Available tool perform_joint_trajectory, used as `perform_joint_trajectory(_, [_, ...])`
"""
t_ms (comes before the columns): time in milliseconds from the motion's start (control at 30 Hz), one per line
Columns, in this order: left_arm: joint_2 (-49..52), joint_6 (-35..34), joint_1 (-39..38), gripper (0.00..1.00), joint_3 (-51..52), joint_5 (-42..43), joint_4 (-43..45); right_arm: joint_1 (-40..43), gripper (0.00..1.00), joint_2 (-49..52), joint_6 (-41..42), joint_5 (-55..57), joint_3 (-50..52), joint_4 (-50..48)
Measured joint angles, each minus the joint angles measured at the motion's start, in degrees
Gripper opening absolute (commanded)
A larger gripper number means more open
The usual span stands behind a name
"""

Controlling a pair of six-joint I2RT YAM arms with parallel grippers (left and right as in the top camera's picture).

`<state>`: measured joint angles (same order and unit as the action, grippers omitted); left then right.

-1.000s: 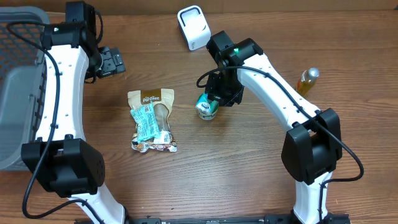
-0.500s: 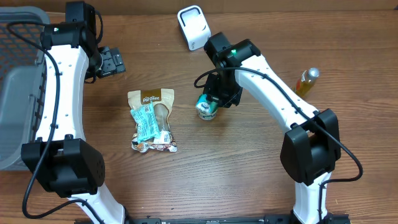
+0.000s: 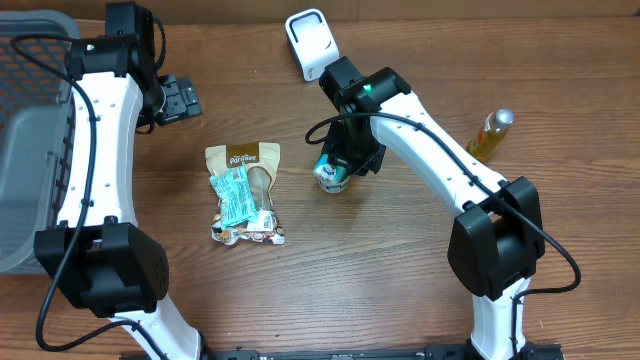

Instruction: Scan the item barcode

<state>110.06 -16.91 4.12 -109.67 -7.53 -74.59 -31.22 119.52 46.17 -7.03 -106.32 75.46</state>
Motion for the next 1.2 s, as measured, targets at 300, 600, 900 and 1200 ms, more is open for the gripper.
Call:
perform_joint_trajectory(300, [0.00, 0.02, 0.00, 1.00, 0.00, 0.00, 0.00, 0.00, 0.26, 0.00, 1.25, 0.17, 0.00, 0.02])
perform_joint_trajectory(600, [0.00, 0.02, 0.00, 1.00, 0.00, 0.00, 0.00, 0.00, 0.13, -0.83, 1.97, -0.04, 2.84, -3.50])
perform_joint_trajectory(900, [0.00, 0.02, 0.00, 0.99, 0.00, 0.00, 0.00, 0.07, 0.04, -1.18, 1.55, -0.15, 2.78, -1.99])
perform_joint_trajectory(1200, [0.00, 0.00, 0.00, 1.00, 0.00, 0.00, 0.02, 4.90, 0.04, -6.23, -10.12, 0.96, 2.47, -0.07])
